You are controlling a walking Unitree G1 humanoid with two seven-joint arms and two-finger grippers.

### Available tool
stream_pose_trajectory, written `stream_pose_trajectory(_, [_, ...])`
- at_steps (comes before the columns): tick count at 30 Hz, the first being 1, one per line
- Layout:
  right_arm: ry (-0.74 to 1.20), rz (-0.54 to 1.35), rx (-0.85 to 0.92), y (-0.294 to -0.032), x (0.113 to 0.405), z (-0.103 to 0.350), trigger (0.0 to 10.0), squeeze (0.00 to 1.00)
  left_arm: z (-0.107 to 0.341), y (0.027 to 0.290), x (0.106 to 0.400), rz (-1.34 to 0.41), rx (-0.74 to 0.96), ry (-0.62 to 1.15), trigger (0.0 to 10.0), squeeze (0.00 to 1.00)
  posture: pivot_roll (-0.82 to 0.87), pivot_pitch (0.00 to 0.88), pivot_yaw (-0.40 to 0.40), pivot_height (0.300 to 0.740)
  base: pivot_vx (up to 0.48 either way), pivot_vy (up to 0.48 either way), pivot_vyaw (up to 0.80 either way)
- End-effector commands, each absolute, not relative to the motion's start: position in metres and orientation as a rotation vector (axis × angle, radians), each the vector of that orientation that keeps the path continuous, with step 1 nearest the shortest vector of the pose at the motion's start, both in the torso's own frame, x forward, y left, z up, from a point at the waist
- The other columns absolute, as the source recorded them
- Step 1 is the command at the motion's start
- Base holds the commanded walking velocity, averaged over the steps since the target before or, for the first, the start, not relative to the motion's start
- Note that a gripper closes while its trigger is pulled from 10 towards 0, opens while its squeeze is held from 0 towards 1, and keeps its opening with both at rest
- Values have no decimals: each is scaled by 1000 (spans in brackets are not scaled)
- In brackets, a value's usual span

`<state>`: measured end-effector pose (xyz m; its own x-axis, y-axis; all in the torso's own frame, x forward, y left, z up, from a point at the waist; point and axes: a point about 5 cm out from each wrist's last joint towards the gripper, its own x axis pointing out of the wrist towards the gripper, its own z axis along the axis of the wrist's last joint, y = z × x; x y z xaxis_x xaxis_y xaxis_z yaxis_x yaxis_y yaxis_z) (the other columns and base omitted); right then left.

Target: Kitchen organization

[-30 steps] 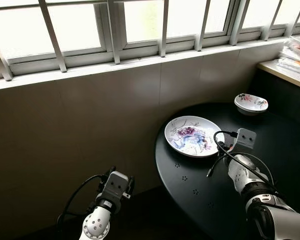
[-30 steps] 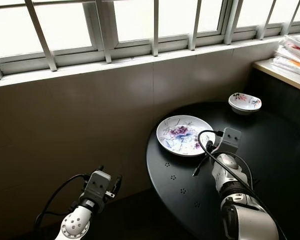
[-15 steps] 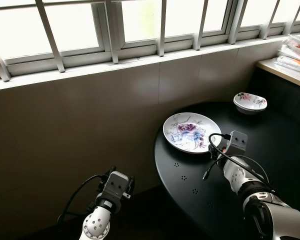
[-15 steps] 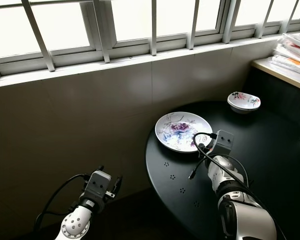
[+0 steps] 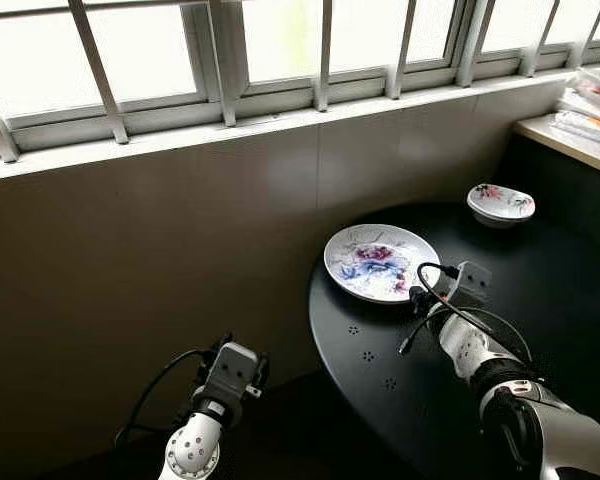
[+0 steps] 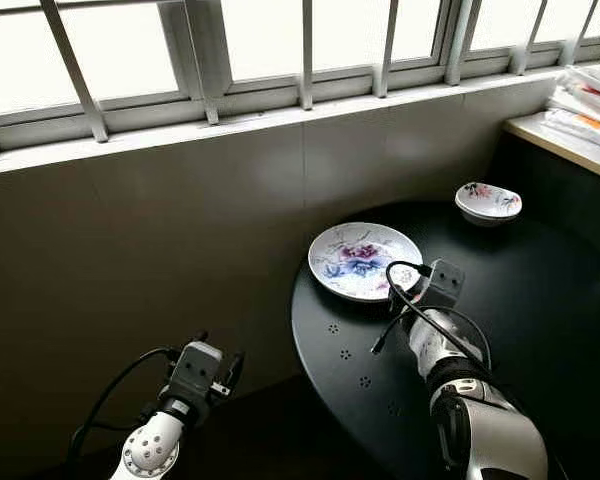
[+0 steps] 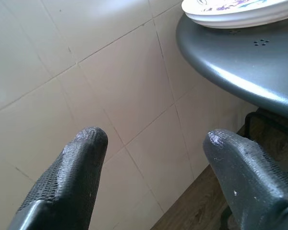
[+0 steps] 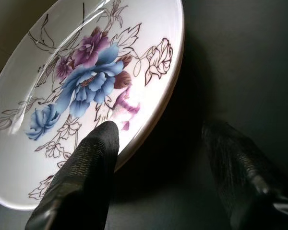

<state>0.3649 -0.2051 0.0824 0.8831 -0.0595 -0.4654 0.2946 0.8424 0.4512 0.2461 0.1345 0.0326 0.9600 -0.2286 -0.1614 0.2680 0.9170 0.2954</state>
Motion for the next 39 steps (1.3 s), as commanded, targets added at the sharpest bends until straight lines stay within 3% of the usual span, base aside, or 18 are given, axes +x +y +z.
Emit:
stream_pose_trajectory(1, [493,-208,590,-203,363,79,10000,0,31,134,245,-266,327,132,10000,0,-35,0,14,740,0,0,0])
stream_pose_trajectory(4, [492,-214,621,-203,364,81,10000,0,31,134,245,-267,327,133,10000,0,-36,0,14,740,0,0,0])
stream_pose_trajectory(5, [494,-218,632,-203,365,81,9098,0,31,134,245,-268,327,134,10000,0,-37,0,13,740,0,0,0])
stream_pose_trajectory(6, [505,-232,657,-204,365,82,8941,0,31,134,245,-269,327,135,10000,0,-38,0,14,740,0,0,0])
stream_pose_trajectory(8, [535,-253,699,-204,365,82,9059,0,30,133,245,-271,327,136,10000,0,-37,0,14,740,0,0,0])
stream_pose_trajectory(10, [545,-256,713,-202,365,83,10000,0,30,133,245,-273,327,137,10000,0,-38,0,15,740,0,0,0])
stream_pose_trajectory(21, [559,-271,811,-197,373,95,10000,0,29,134,245,-277,328,141,10000,0,-39,0,15,740,0,0,0])
stream_pose_trajectory(31, [688,-353,673,-201,363,81,10000,0,29,133,245,-278,326,144,10000,0,-39,0,12,740,0,0,0])
stream_pose_trajectory(32, [693,-346,664,-201,362,81,6627,0,29,133,246,-278,325,144,10000,0,-40,0,13,740,0,0,0])
stream_pose_trajectory(33, [694,-343,663,-200,362,81,6627,0,29,133,246,-279,325,145,10000,0,-40,0,13,740,0,0,0])
stream_pose_trajectory(34, [699,-340,663,-200,362,81,4157,0,29,133,246,-279,325,145,10000,0,-42,0,14,740,0,0,0])
stream_pose_trajectory(35, [704,-341,664,-199,362,81,2314,0,29,133,246,-279,325,146,10000,0,-42,0,14,740,0,0,0])
stream_pose_trajectory(37, [707,-342,667,-199,362,81,2314,0,29,133,246,-281,324,147,10000,0,-43,0,14,740,0,0,0])
stream_pose_trajectory(38, [703,-343,672,-199,363,82,0,0,29,133,246,-281,324,148,10000,0,-44,0,15,740,0,0,0])
stream_pose_trajectory(39, [694,-346,682,-199,364,83,0,0,29,133,246,-282,324,149,10000,0,-44,0,15,740,0,0,0])
